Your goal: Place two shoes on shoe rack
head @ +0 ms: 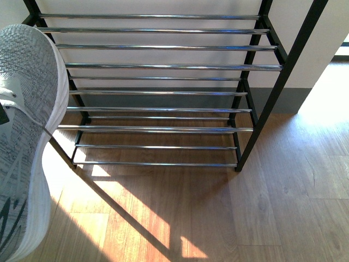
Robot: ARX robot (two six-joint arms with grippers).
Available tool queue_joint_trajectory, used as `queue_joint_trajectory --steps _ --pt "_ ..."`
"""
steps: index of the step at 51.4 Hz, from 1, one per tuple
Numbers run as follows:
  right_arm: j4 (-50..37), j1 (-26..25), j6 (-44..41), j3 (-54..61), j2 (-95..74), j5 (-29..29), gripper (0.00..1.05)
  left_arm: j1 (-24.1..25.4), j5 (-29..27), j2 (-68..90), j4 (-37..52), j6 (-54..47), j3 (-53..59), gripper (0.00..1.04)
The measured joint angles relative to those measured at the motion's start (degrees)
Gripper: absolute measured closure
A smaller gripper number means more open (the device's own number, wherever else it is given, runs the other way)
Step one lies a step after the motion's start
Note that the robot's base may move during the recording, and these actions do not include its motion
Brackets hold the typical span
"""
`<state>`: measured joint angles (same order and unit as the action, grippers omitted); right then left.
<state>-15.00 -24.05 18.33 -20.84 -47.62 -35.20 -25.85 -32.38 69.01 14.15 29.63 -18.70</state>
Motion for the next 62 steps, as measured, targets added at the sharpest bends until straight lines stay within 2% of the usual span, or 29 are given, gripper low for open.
queue_joint_trajectory --steps 62 --pt "0.0 -0.1 0.1 0.0 0.0 0.2 0.95 0.0 -0.2 0.0 0.0 0.0 0.1 1.03"
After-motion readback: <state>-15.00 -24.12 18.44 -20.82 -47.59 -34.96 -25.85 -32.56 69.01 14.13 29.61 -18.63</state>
